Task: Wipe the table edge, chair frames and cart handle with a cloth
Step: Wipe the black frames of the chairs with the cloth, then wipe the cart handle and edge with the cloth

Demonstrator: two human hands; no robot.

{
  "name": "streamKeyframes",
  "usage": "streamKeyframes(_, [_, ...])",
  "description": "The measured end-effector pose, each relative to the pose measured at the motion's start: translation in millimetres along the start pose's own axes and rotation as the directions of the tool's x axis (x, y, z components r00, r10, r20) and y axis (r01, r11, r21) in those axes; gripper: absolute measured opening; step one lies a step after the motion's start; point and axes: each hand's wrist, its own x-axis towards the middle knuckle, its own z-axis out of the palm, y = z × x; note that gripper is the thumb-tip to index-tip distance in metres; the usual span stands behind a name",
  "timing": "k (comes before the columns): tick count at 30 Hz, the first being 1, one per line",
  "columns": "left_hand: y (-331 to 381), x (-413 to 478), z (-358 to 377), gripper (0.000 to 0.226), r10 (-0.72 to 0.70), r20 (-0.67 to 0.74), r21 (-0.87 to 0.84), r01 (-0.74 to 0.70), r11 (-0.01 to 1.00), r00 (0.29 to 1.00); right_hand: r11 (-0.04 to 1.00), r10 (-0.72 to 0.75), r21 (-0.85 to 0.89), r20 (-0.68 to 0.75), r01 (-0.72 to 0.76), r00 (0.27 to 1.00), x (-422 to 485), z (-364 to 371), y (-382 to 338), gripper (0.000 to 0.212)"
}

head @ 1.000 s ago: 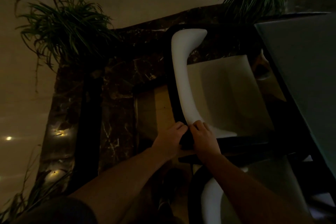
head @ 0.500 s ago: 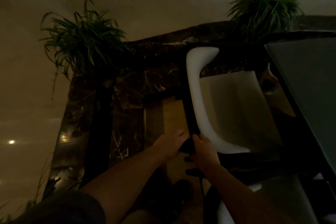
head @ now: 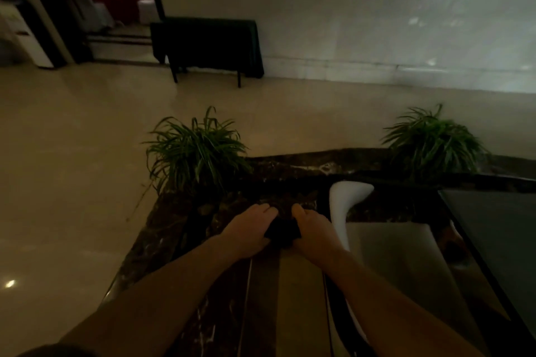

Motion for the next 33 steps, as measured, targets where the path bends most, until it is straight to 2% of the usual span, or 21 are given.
streamKeyframes(2, [-3.0,-1.4,-2.3,0.044,-0.008,-0.012,0.009,0.009,1.0,1.0,0.998,0.007,0.066,0.006,-0.007,1.0,0.3,-5.6,-8.1,0.03])
streamKeyframes(5, [5.2,5.5,2.1,0.039,0.028,-0.052,-0.042,-0.03,0.999,0.998,0.979,0.123,0.161,0.0,-0.121,0.992,-12.0,-3.6,-3.7,0.025])
streamKeyframes(9, [45.0,29.7,25.0,0.037,0.218,-0.003,-0.085,-0.218,0.972,0.976,0.911,0.345,0.255,-0.035,-0.326,0.938,-55.9,0.8,28.1,0.018])
streamKeyframes(12, [106.8,45.0,50.0,0.032,0.42,0.068,-0.127,-0.41,0.903,0.905,0.853,0.497,0.235,-0.09,-0.467,0.863,-121.7,-1.7,60.1,0.022])
streamKeyframes(14, [144.6,45.4,56.9,0.03,0.493,0.087,-0.163,-0.476,0.864,0.866,0.831,0.542,0.23,-0.124,-0.507,0.831,-160.5,-5.5,72.5,0.018])
streamKeyframes(19, [258.3,17.8,76.5,0.023,0.686,0.167,-0.17,-0.665,0.727,0.708,0.707,0.706,0.193,-0.226,-0.68,0.671,-288.0,-28.7,90.5,0.013])
streamKeyframes(23, [353.2,-33.5,90.3,0.025,0.785,0.183,-0.185,-0.763,0.619,0.592,0.605,0.78,0.195,-0.342,-0.772,0.524,-403.5,-32.0,82.1,0.02])
streamKeyframes(27, [436.7,-106.1,117.2,0.031,0.852,0.204,-0.193,-0.833,0.518,0.483,0.531,0.806,0.233,-0.436,-0.815,0.401,-519.2,-23.6,61.0,0.017])
streamKeyframes(33, [569.0,-256.7,176.8,0.038,0.929,0.232,-0.259,-0.903,0.343,0.287,0.355,0.868,0.342,-0.467,-0.87,0.171,-728.2,2.1,13.8,0.023])
